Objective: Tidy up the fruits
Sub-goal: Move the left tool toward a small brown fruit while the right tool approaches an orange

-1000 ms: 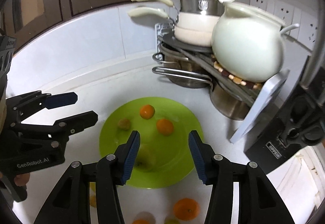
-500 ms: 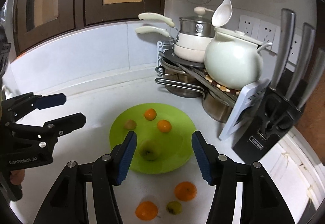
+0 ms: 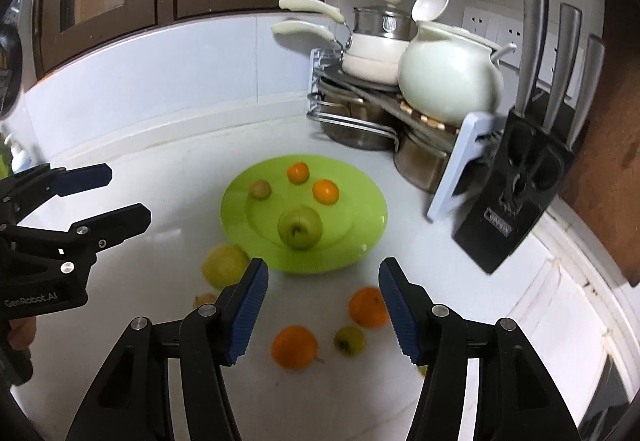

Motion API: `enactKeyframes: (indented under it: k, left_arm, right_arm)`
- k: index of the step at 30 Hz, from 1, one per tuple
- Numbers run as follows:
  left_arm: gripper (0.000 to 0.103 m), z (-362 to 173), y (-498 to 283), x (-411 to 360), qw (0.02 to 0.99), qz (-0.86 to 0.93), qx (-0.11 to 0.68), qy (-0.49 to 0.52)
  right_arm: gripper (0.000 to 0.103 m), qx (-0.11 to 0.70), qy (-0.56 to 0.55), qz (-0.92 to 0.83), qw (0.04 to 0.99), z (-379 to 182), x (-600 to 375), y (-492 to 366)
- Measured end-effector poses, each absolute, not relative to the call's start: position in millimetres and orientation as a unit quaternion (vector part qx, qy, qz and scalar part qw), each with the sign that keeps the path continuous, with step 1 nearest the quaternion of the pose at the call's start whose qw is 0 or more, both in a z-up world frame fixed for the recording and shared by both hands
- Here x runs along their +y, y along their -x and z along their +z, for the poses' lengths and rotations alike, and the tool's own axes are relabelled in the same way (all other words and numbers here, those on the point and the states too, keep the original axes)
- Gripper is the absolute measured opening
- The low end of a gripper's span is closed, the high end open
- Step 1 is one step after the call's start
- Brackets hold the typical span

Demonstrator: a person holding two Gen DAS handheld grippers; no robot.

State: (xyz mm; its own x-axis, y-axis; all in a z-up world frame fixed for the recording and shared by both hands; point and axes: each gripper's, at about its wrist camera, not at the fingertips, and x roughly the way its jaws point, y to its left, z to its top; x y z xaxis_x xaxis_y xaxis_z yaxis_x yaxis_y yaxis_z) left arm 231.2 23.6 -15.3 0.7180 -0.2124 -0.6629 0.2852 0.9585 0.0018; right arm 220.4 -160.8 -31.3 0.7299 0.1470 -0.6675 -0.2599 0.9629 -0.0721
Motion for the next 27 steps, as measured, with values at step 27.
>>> enactKeyframes:
  k: [27]
  left_arm:
    - [0.071,-94,-224,10,0.885,-0.164,0.431,-0.067]
  right_arm:
    - [0.058,0.393,0.114,0.133,0.902,-91,-154,-200]
